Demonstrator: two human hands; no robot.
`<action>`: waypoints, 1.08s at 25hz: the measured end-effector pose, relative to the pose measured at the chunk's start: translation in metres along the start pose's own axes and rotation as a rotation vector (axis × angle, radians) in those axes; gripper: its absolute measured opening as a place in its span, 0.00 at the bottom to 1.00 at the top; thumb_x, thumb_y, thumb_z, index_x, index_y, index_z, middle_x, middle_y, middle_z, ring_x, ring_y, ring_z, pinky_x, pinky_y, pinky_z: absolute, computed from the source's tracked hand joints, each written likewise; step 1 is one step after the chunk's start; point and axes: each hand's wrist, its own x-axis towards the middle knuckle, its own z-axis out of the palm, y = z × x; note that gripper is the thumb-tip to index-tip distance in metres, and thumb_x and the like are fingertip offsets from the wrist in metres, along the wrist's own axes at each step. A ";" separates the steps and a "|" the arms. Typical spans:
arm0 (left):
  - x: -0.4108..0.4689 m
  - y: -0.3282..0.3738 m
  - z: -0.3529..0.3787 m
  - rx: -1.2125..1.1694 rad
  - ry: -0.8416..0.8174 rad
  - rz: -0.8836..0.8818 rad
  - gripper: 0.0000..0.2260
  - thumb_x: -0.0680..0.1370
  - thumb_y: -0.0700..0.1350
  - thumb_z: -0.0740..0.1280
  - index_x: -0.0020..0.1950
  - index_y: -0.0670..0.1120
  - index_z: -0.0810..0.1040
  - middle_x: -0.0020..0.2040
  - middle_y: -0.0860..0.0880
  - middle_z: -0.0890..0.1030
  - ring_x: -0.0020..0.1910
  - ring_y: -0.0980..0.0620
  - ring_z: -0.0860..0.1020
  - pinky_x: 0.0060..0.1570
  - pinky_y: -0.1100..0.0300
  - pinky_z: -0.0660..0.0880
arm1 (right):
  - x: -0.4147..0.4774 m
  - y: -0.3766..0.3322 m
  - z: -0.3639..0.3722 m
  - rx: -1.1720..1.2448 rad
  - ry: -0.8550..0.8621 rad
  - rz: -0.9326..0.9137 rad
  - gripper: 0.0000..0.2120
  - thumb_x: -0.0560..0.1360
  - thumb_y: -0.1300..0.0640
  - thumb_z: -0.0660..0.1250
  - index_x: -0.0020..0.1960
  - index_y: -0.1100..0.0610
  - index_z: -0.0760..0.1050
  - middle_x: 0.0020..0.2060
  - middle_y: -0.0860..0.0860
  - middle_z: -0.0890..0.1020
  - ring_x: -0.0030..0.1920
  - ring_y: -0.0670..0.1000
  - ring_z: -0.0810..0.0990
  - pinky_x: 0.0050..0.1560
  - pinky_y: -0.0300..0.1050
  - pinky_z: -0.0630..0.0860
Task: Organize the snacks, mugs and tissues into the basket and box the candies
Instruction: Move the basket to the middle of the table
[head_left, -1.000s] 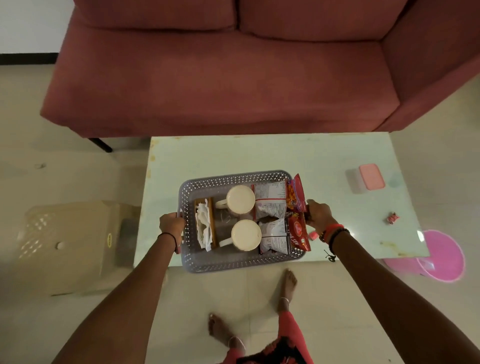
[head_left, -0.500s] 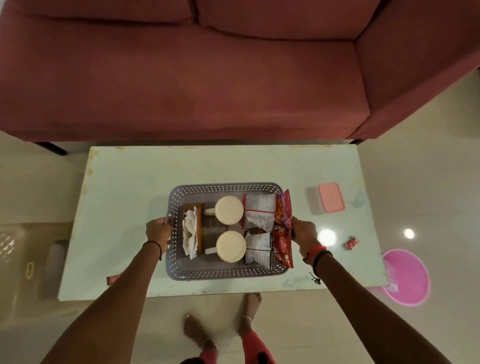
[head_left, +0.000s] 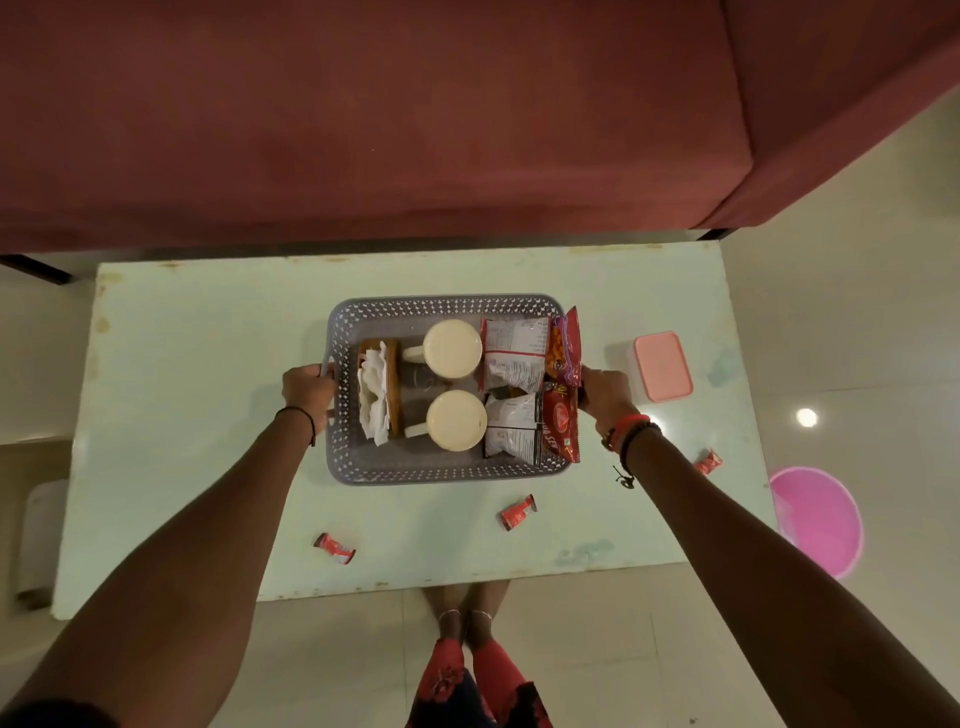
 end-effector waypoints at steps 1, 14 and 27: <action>0.004 0.000 0.002 -0.005 -0.002 -0.006 0.03 0.76 0.35 0.65 0.46 0.41 0.78 0.38 0.42 0.74 0.44 0.47 0.72 0.44 0.50 0.77 | 0.004 -0.002 0.001 -0.003 0.005 -0.004 0.15 0.80 0.53 0.57 0.34 0.50 0.66 0.36 0.50 0.73 0.49 0.55 0.73 0.62 0.55 0.74; 0.030 -0.006 0.011 0.054 0.022 -0.028 0.05 0.76 0.35 0.63 0.42 0.40 0.77 0.38 0.41 0.75 0.43 0.47 0.72 0.50 0.45 0.78 | 0.036 -0.003 0.011 0.011 -0.006 -0.029 0.10 0.79 0.53 0.59 0.52 0.57 0.75 0.34 0.48 0.71 0.47 0.55 0.73 0.63 0.57 0.74; -0.059 -0.023 0.019 0.304 0.197 0.383 0.20 0.81 0.48 0.59 0.69 0.39 0.67 0.67 0.37 0.70 0.65 0.37 0.70 0.63 0.43 0.68 | -0.003 0.019 -0.041 0.193 0.118 -0.035 0.06 0.77 0.66 0.61 0.51 0.65 0.75 0.44 0.59 0.77 0.46 0.56 0.77 0.55 0.51 0.78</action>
